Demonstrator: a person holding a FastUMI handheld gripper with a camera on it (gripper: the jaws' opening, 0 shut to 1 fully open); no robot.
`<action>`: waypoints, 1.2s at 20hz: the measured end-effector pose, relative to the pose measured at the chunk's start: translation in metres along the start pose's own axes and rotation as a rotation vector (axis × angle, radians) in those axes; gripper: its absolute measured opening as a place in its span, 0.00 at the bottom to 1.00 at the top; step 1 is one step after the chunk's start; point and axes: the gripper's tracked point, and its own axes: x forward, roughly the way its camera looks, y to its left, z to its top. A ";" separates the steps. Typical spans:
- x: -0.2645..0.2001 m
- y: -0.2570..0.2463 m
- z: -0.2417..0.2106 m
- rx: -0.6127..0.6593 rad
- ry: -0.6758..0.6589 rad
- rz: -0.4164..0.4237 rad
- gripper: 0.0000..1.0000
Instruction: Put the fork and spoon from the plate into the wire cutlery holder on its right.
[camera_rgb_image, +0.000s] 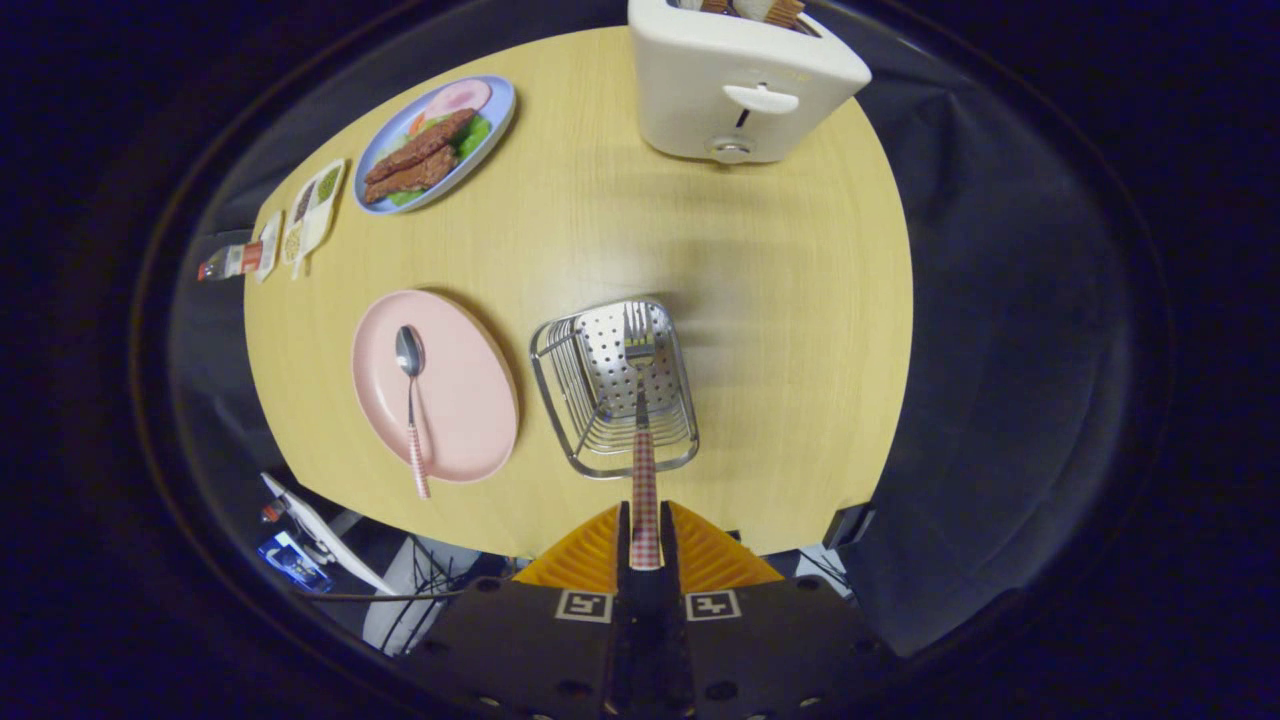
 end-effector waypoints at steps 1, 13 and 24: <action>-0.002 0.001 0.002 0.001 -0.014 0.006 0.14; -0.064 0.054 0.023 -0.059 -0.664 0.065 0.97; 0.038 0.193 -0.024 -0.061 -0.753 0.154 0.97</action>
